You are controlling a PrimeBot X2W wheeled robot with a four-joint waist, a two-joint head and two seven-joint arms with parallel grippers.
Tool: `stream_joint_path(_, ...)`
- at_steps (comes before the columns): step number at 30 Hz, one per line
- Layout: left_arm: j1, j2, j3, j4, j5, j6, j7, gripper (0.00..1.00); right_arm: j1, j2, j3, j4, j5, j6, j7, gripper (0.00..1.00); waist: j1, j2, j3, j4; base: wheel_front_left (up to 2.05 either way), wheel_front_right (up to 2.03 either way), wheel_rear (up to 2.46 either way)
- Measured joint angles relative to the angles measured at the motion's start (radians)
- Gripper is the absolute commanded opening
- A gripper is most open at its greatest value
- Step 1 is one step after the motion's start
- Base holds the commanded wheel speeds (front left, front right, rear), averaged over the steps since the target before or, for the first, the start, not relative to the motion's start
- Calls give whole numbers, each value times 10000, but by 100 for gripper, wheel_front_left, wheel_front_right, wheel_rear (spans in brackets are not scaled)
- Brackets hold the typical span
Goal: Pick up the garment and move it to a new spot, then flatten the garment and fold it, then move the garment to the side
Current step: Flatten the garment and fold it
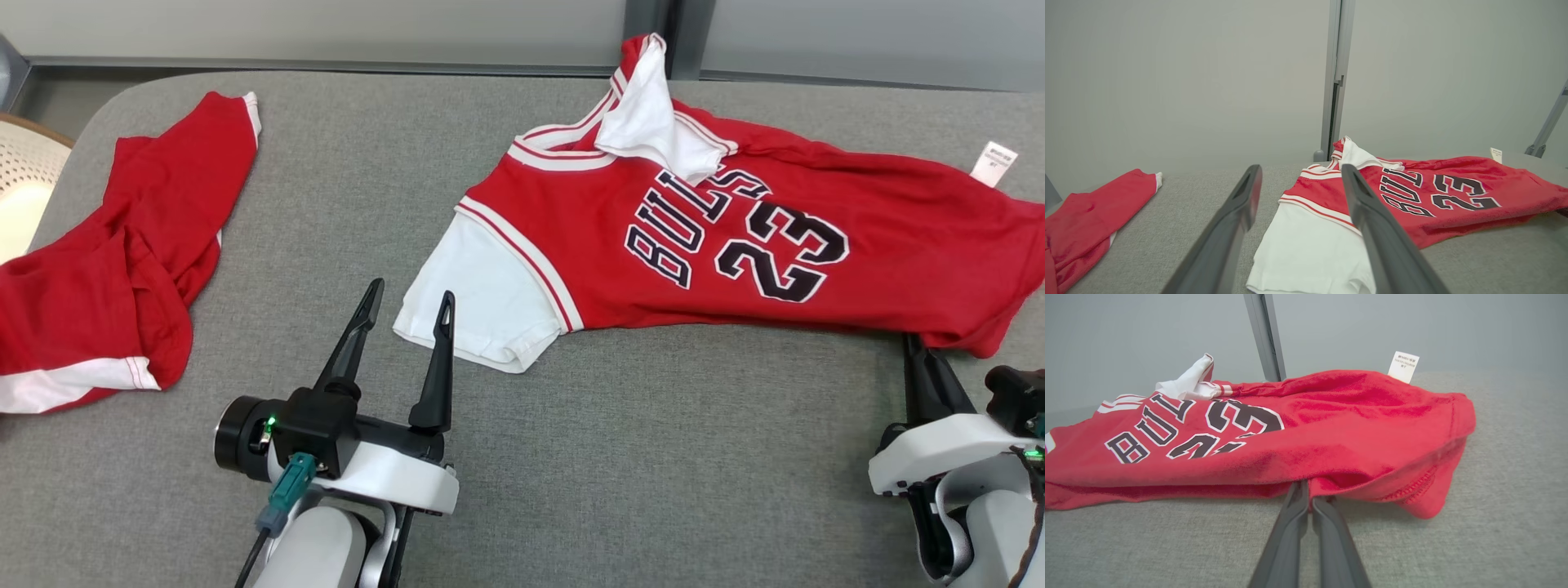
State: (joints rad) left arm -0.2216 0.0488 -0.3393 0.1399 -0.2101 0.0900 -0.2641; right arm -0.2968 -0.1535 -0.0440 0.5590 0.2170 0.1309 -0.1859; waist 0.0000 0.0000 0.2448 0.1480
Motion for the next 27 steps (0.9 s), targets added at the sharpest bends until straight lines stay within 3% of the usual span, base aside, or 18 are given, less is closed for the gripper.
stream_joint_path(7, 313, -4, 221, 21, 23, -48, 0, 100, 301, -481, 290, -1429, -215, 0, 583, 0, 0, 0, -563, -372, 0, 0, 0)
stream_joint_path(22, 765, -6, 449, 65, 12, -201, 0, 100, 1805, -2151, 454, -5436, 903, 0, 3576, 0, 0, 0, -1357, -806, 0, 0, 0)
stream_joint_path(27, 764, -4, 343, 58, 10, -272, 0, 100, 1580, -2403, 487, -5292, 846, 0, 3933, 0, 0, 0, -1342, -586, 0, 0, 0)
